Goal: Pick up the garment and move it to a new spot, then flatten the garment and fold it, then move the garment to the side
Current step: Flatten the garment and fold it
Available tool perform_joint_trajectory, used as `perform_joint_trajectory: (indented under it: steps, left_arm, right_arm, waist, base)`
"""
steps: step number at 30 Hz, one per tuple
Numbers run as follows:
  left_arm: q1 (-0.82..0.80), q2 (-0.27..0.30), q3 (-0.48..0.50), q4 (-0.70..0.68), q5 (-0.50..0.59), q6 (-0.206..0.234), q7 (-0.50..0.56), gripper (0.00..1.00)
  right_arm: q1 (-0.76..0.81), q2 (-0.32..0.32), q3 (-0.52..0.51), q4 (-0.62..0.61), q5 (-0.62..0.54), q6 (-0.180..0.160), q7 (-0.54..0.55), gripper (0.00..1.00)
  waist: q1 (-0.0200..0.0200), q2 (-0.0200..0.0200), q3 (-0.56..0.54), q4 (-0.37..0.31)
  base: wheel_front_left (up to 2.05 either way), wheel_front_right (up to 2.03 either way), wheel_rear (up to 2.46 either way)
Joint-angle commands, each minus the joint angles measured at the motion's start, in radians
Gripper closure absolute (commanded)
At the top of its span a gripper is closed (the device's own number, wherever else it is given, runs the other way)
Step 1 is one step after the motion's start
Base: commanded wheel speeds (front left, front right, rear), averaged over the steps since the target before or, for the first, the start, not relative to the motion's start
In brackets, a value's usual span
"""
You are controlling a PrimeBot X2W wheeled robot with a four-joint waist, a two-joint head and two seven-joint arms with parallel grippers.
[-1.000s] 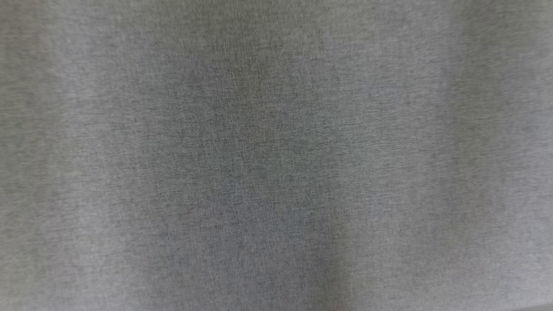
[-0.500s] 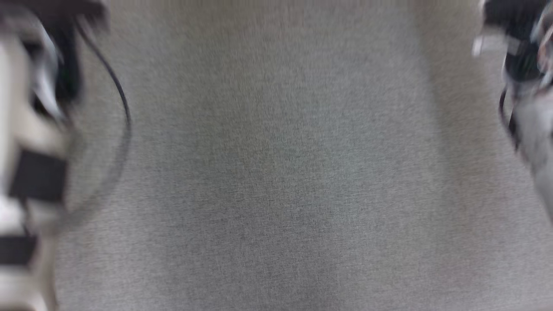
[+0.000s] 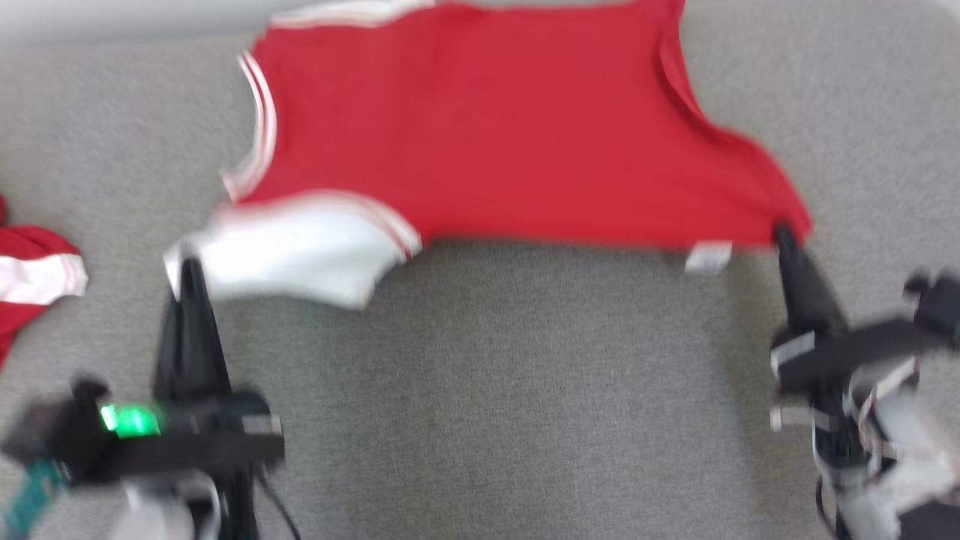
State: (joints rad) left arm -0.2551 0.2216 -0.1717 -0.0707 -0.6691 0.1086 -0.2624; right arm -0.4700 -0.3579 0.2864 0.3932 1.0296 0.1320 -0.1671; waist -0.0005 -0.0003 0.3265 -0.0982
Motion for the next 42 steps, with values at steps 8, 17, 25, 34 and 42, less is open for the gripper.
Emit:
perform_joint_trajectory:
  steps: [8,17,25,34,42]
  left_arm:
    - [0.248,-0.081,0.003,0.007,0.028,-0.021,-0.004,1.0]
    - [0.423,-0.14,-0.001,0.07,0.044,-0.048,-0.004,1.0]
    - [0.522,-0.16,-0.009,0.082,0.047,-0.083,-0.003,1.0]
    - [0.462,-0.153,-0.045,0.109,0.086,-0.113,-0.003,1.0]
    - [0.317,-0.1,-0.039,0.113,0.107,-0.124,0.051,1.0]
  right_arm:
    - [0.254,0.04,-0.111,-0.014,-0.016,-0.003,0.011,1.0]
    - [0.466,0.074,-0.213,-0.046,-0.105,-0.003,0.077,1.0]
    - [0.614,0.12,-0.327,-0.147,-0.18,-0.003,0.189,1.0]
    - [0.63,0.207,-0.368,-0.257,-0.263,-0.003,0.308,1.0]
    - [0.547,0.275,-0.388,-0.315,-0.217,-0.003,0.419,1.0]
  waist:
    - [0.0005,0.0003,-0.127,0.03]
    - [0.0005,0.0003,-0.198,0.041]
    - [0.0005,0.0003,-0.23,0.062]
    - [0.0005,0.0003,-0.226,0.049]
    - [0.0005,0.0003,-0.196,0.002]
  base:
    - [0.0,0.0,0.0]
    - [0.0,0.0,0.0]
    - [0.0,0.0,0.0]
    - [0.0,0.0,0.0]
    - [0.0,0.0,0.0]
